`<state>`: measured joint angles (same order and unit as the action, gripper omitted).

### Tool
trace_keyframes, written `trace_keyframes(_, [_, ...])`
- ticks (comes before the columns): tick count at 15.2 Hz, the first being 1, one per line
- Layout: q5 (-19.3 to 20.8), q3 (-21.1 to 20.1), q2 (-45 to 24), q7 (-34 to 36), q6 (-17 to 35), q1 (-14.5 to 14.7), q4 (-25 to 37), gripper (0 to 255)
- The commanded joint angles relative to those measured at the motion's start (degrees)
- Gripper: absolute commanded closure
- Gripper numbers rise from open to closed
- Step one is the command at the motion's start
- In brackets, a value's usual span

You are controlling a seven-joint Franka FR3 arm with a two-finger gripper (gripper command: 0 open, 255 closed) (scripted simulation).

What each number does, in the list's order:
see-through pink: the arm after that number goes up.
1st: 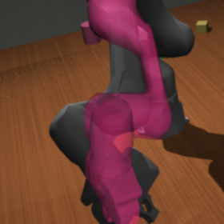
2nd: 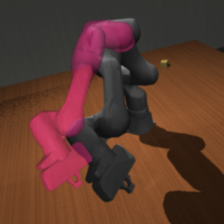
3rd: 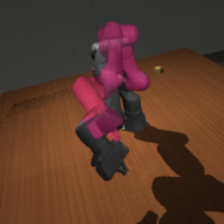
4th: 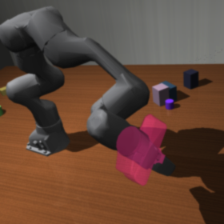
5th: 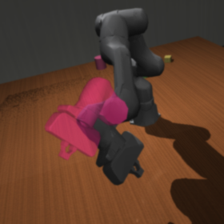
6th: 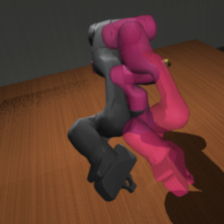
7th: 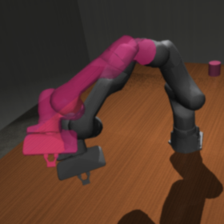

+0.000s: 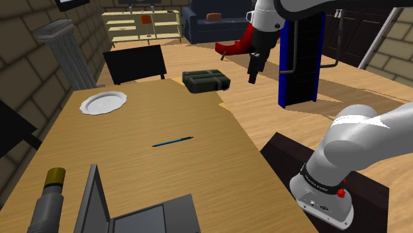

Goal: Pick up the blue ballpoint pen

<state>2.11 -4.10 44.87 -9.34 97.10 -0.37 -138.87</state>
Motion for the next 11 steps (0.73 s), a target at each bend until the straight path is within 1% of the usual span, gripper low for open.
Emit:
trace_keyframes(1, [0.00, 0.00, 0.00, 0.00, 0.00, 0.00, 0.00, 0])
trace_keyframes(6, [-1.05, -0.37, -8.79, -3.78, 8.69, 2.56, 0.26, 0])
trace_keyframes(11, [-2.13, -1.09, -18.20, -7.66, 16.37, 5.01, 2.12, 0])
